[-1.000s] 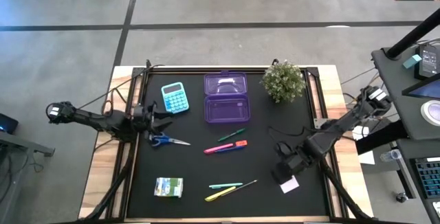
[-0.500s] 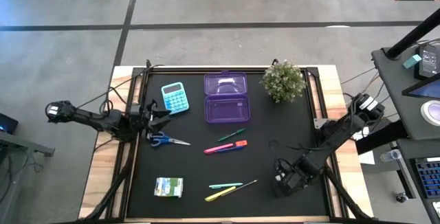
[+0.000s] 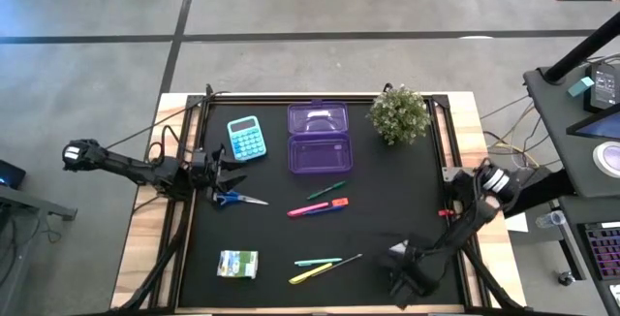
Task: Pack school essentials
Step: Put the white sticky note into the purple supply box
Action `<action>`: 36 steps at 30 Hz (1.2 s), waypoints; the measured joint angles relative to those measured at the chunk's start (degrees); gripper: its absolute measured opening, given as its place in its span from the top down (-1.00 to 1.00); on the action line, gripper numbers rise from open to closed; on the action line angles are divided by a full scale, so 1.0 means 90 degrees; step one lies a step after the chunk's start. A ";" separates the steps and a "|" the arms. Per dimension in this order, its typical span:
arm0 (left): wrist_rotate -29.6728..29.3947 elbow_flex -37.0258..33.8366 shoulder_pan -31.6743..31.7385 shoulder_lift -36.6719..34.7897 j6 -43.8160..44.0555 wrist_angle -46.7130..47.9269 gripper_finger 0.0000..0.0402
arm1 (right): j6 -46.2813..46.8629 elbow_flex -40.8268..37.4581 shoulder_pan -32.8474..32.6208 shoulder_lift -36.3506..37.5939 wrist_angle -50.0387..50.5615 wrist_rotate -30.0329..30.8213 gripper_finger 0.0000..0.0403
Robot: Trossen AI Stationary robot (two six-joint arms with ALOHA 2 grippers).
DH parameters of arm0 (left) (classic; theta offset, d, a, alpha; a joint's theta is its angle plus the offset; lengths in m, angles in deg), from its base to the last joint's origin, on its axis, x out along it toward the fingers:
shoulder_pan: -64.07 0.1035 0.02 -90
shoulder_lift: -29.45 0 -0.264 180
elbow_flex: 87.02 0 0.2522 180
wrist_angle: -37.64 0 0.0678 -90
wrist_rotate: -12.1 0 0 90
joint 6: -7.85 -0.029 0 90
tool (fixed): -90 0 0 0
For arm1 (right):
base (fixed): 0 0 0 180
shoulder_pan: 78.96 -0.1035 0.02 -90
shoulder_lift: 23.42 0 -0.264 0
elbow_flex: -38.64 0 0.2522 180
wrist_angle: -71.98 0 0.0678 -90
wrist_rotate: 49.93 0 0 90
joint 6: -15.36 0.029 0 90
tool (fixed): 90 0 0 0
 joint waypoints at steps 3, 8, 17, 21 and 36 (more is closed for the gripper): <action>0.0000 0.0000 0.0000 -0.0001 -0.0001 -0.0001 0.14 | -0.0149 0.0218 -0.0165 -0.0306 0.0001 0.0042 -0.10; 0.0000 0.0000 0.0001 -0.0027 0.0001 -0.0005 0.14 | 0.0058 0.0326 -0.0431 -0.0569 0.0084 0.0753 -0.09; 0.0000 0.0000 0.0002 -0.0021 0.0810 -0.0168 0.14 | 0.0178 0.0272 -0.0604 -0.0938 0.0069 0.1306 0.06; 0.0002 0.0000 0.0002 0.0057 0.0813 -0.0168 0.14 | 0.0361 0.0256 -0.0610 -0.1083 0.0077 0.1579 0.18; 0.0000 0.0000 0.0002 0.0392 0.0821 -0.0168 0.14 | 0.0708 0.0187 -0.0591 -0.1271 0.0057 0.2125 0.49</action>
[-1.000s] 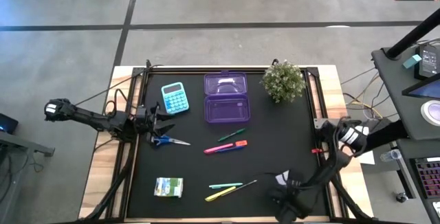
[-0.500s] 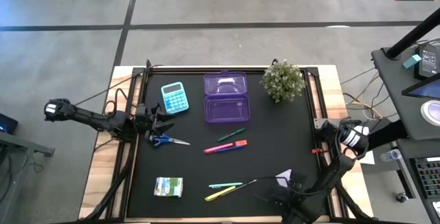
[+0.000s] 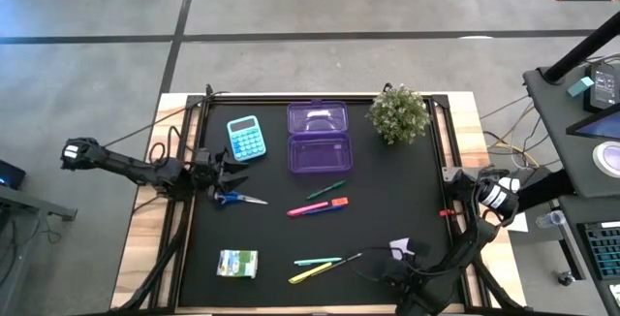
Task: Pack school essentials
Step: Put the white sticky note into the purple supply box
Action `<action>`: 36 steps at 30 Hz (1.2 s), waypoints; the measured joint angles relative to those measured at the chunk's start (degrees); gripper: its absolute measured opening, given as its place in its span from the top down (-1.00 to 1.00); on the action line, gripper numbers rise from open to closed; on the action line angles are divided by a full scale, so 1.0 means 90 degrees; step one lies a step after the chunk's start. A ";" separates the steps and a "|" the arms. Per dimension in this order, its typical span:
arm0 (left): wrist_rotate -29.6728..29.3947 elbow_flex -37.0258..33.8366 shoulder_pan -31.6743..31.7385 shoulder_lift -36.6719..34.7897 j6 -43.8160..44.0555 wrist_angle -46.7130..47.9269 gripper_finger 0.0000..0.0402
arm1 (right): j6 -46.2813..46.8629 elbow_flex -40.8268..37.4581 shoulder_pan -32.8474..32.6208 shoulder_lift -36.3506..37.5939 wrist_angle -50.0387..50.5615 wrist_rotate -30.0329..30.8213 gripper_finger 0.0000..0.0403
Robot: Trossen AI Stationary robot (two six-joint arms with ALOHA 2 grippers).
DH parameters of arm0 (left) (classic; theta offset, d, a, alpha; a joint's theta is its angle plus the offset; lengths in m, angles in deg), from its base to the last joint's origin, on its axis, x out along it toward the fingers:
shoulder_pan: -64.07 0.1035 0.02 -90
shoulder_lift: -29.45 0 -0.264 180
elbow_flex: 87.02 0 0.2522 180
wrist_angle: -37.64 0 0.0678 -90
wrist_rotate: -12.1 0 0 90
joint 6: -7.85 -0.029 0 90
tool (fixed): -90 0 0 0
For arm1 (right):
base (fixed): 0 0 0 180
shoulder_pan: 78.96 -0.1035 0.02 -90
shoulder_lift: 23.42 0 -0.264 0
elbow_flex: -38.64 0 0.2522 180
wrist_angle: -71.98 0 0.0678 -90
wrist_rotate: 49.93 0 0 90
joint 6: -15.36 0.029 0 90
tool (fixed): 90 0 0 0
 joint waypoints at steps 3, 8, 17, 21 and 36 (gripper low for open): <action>0.0000 0.0000 0.0000 0.0071 0.0001 0.0000 0.14 | 0.0183 -0.0017 0.0002 0.0000 -0.0027 0.0000 0.57; 0.0001 0.0000 0.0000 0.0163 0.0062 0.0000 0.14 | 0.0498 -0.0022 0.0002 0.0000 -0.0107 -0.0007 0.78; 0.0010 0.0000 -0.0002 0.0165 0.0878 0.0000 0.14 | 0.1411 -0.0027 0.0007 0.0044 -0.0163 -0.0032 0.95; 0.0010 0.0000 -0.0001 0.0165 0.0881 0.0000 0.14 | 0.1977 -0.0034 0.0007 0.0292 -0.0245 -0.0037 0.96; 0.0012 0.0000 -0.0002 0.0165 0.0883 0.0000 0.14 | 0.3866 -0.0019 -0.0023 0.1472 -0.0532 0.1359 0.96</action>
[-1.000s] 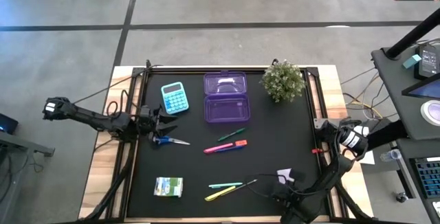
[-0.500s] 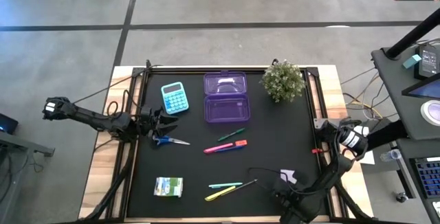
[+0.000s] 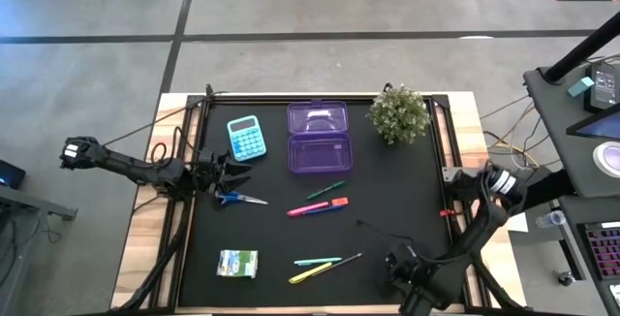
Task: Pack school essentials
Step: Put the white sticky note into the purple supply box, then put the blue pencil into the purple supply box
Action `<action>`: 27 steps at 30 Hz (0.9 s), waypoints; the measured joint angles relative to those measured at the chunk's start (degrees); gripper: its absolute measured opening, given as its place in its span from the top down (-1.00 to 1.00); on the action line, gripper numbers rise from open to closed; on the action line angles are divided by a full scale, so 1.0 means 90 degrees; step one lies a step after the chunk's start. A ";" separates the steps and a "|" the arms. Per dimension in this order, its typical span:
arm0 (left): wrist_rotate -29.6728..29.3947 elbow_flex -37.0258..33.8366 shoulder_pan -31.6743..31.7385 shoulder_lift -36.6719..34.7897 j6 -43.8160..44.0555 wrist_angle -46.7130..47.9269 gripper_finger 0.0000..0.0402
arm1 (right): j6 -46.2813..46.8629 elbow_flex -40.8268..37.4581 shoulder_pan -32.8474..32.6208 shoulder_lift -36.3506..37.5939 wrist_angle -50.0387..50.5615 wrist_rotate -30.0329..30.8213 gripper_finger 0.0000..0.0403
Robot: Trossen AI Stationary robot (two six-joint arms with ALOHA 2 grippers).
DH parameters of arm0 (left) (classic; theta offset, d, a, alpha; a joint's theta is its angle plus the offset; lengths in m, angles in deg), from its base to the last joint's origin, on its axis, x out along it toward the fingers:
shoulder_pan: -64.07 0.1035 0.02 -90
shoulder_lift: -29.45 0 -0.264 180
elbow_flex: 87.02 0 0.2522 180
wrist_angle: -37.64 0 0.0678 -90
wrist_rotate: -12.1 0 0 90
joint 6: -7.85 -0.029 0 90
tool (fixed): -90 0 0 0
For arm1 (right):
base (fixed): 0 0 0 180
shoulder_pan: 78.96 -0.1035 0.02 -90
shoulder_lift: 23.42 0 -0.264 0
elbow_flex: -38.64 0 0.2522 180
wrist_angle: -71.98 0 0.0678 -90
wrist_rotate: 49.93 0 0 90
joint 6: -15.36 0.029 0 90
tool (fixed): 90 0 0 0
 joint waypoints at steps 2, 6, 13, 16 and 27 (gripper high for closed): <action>0.0000 0.0000 0.0000 0.0000 0.0000 0.0000 0.14 | 0.0113 0.0005 0.0015 0.0059 -0.0006 0.0062 0.96; -0.0002 0.0000 0.0000 0.0000 0.0004 0.0000 0.14 | 0.0410 0.0003 0.0003 0.0048 0.0023 0.0018 0.96; 0.0007 0.0000 0.0000 0.0000 0.1107 -0.0002 0.14 | 0.0962 0.0003 0.0011 0.0055 0.0115 -0.0087 0.84; 0.0009 -0.0001 0.0000 0.0000 0.1107 -0.0006 0.14 | 0.1057 0.0003 0.0028 0.0055 0.0122 -0.0362 0.71; 0.0510 0.0153 0.0002 0.0001 0.1065 -0.0547 0.14 | 0.1413 0.0003 0.0064 0.0176 0.0102 -0.1118 0.21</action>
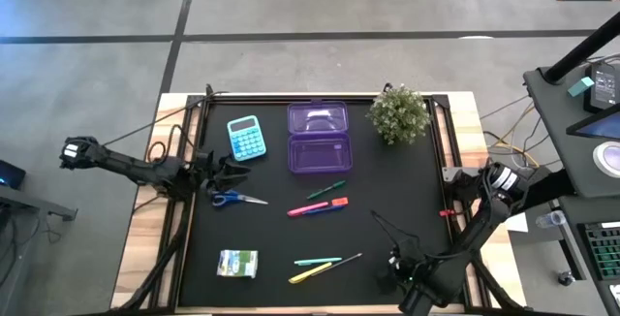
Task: Pack school essentials
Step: Put the blue pencil into the purple supply box
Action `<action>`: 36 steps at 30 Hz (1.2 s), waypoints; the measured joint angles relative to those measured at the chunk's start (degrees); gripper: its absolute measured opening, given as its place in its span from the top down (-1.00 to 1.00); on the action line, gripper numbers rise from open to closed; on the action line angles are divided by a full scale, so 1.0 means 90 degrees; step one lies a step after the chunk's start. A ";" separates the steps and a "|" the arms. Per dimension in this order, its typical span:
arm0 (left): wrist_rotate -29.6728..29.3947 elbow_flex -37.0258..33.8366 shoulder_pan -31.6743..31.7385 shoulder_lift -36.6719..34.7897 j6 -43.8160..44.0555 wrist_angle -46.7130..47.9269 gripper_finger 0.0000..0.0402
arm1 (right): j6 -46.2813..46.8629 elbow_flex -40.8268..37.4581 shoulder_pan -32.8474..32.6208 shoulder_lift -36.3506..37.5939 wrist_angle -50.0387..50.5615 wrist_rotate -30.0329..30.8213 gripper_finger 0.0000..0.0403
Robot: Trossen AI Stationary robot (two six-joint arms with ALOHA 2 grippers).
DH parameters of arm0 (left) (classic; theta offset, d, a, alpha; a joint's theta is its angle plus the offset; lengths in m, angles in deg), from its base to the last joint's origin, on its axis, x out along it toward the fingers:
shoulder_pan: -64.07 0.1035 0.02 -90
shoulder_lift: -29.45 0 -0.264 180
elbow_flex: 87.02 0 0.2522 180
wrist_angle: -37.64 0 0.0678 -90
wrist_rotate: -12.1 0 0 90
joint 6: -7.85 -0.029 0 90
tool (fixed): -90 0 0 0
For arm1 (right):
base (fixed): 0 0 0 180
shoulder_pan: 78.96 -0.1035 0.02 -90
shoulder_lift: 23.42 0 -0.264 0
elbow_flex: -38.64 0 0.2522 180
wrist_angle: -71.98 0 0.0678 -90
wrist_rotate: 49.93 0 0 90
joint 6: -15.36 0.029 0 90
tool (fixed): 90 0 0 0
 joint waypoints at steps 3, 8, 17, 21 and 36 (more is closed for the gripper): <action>0.0541 0.0169 -0.0005 0.0092 -0.0320 -0.0541 0.14 | -0.0020 0.0000 0.0008 0.0101 -0.0027 -0.0418 0.17; 0.1166 0.0238 -0.0005 0.0557 -0.0666 -0.2343 0.14 | -0.0021 0.0000 0.0005 0.0262 -0.0031 -0.1172 0.16; 0.0834 0.0589 0.0000 0.2101 0.0225 -0.3435 0.14 | -0.0034 -0.0006 0.0025 0.0309 -0.0059 -0.1428 0.16; 0.0739 0.0940 0.0000 0.2762 0.0201 -0.3498 0.14 | -0.0419 -0.0012 0.0131 0.0349 -0.0316 -0.1377 0.16; 0.1407 0.2081 0.0005 0.4445 0.0205 -0.3596 0.14 | -0.3342 -0.0027 0.1069 0.0520 -0.0418 -0.1378 0.16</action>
